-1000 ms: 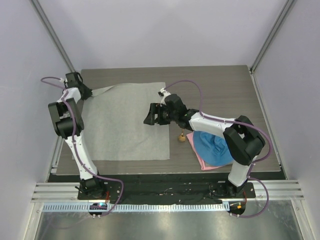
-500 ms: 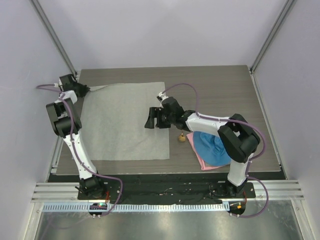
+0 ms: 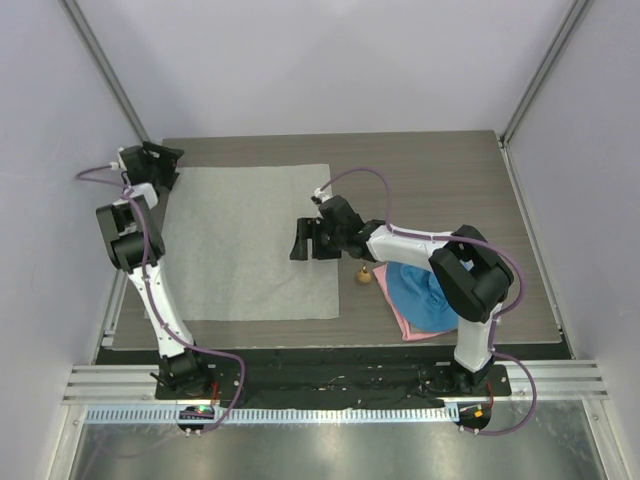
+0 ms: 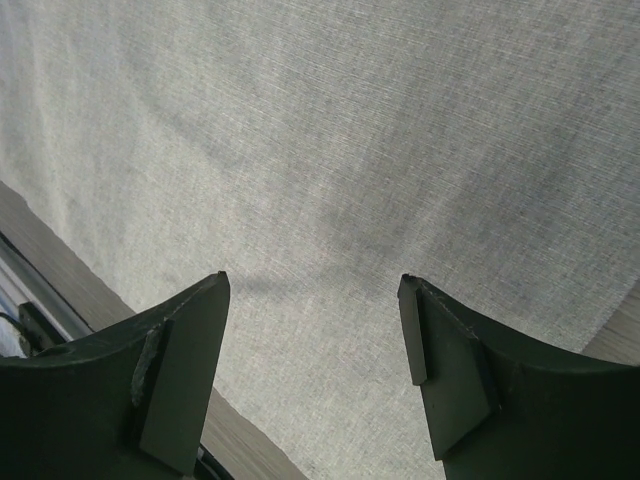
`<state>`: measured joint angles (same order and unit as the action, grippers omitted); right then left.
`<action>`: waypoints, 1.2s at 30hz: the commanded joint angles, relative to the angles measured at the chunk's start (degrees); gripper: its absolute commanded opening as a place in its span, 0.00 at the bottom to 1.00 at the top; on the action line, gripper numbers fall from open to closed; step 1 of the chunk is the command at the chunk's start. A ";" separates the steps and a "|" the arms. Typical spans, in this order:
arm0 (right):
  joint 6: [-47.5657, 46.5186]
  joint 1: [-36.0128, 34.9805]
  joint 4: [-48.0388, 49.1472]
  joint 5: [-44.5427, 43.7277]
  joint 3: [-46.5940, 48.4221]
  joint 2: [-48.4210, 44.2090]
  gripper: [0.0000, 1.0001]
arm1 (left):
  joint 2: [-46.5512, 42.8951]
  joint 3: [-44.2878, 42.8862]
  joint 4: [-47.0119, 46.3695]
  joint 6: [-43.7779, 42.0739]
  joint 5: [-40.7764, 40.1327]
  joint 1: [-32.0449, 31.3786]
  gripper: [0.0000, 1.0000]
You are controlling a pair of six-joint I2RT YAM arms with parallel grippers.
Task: Fold the napkin, place the utensils inside, and roll it up
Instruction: Flatten the napkin out, then fold the napkin
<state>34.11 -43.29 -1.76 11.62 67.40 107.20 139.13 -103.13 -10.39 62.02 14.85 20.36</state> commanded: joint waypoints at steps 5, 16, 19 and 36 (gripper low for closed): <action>-3.00 -0.83 -6.58 -7.30 -3.57 -10.07 0.77 | -18.76 17.40 -8.24 -8.31 -1.30 -0.32 0.83; -3.96 4.86 -16.87 -22.34 -12.55 -25.01 0.77 | -51.04 44.49 -0.88 -31.76 -19.23 -26.18 0.82; -4.05 11.46 -16.08 -21.99 -13.43 -28.44 0.77 | -58.23 51.08 1.95 -38.36 -21.53 -35.27 0.73; -5.37 23.86 -13.88 -17.42 -16.51 -44.61 0.78 | -54.34 60.60 12.41 -47.08 -29.08 -86.53 0.54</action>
<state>28.64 -19.40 -17.34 -8.67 51.40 64.69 77.91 -36.99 -2.39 18.11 -10.04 -61.84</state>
